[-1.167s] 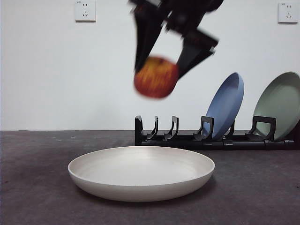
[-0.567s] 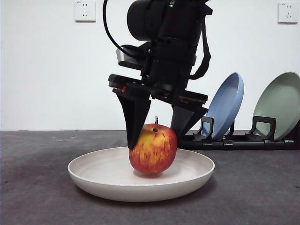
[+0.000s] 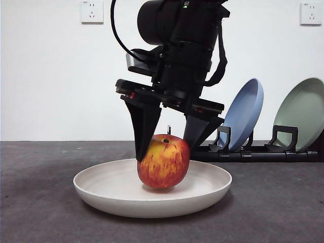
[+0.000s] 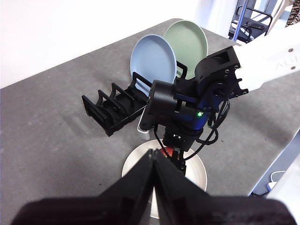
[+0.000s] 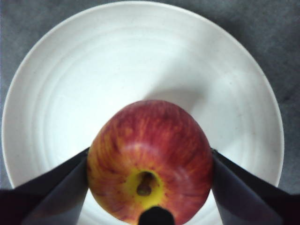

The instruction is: Take the yellow plate from the plate rack,put the plate on the table,take the apple from the table,put the apple in the plate

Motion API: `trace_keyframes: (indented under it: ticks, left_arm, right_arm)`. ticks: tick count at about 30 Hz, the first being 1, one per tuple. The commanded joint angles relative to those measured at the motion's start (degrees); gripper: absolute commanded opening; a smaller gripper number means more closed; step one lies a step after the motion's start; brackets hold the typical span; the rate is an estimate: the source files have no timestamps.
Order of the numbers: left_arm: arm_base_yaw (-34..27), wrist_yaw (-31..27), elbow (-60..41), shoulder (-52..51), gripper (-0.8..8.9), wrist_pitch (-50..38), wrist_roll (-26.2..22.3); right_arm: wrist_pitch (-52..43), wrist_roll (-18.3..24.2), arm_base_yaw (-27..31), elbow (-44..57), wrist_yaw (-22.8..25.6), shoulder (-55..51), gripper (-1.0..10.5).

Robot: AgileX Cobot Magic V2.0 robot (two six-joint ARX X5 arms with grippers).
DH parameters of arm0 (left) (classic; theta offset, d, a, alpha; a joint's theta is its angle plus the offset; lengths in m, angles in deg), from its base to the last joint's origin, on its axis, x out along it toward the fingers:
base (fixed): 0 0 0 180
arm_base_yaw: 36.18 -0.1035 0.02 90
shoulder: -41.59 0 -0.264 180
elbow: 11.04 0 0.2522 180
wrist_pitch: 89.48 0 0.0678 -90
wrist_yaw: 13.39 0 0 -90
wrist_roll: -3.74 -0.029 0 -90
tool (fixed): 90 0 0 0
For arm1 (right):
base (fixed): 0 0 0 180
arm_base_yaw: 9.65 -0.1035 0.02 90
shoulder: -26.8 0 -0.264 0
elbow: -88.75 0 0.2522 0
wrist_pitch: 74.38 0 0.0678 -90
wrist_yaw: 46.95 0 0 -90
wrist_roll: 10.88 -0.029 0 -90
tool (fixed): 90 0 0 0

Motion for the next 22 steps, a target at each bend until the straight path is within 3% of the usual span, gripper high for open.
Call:
trace_keyframes:
  ticks: [1, 13, 15, 19, 22]
  left_arm:
    - [-0.2, 0.0, -0.1, -0.1, -0.08, -0.2, 0.2]
    - [-0.2, 0.0, -0.1, -0.1, -0.08, -0.2, 0.2]
    - [-0.2, 0.0, -0.1, -0.1, -0.08, -0.2, 0.2]
    - [-0.2, 0.0, -0.1, -0.1, -0.08, -0.2, 0.2]
    - [-0.2, 0.0, -0.1, -0.1, -0.08, -0.2, 0.2]
  right_arm:
    - [0.3, -0.6, -0.1, 0.7, -0.6, 0.7, -0.2]
    - [2.3, -0.6, -0.2, 0.7, -0.5, 1.6, 0.1]
    - [2.3, -0.6, -0.2, 0.7, -0.5, 1.6, 1.1]
    - [2.2, -0.6, -0.2, 0.7, -0.5, 1.6, 4.9]
    - [2.2, -0.6, -0.2, 0.7, -0.5, 1.6, 5.4]
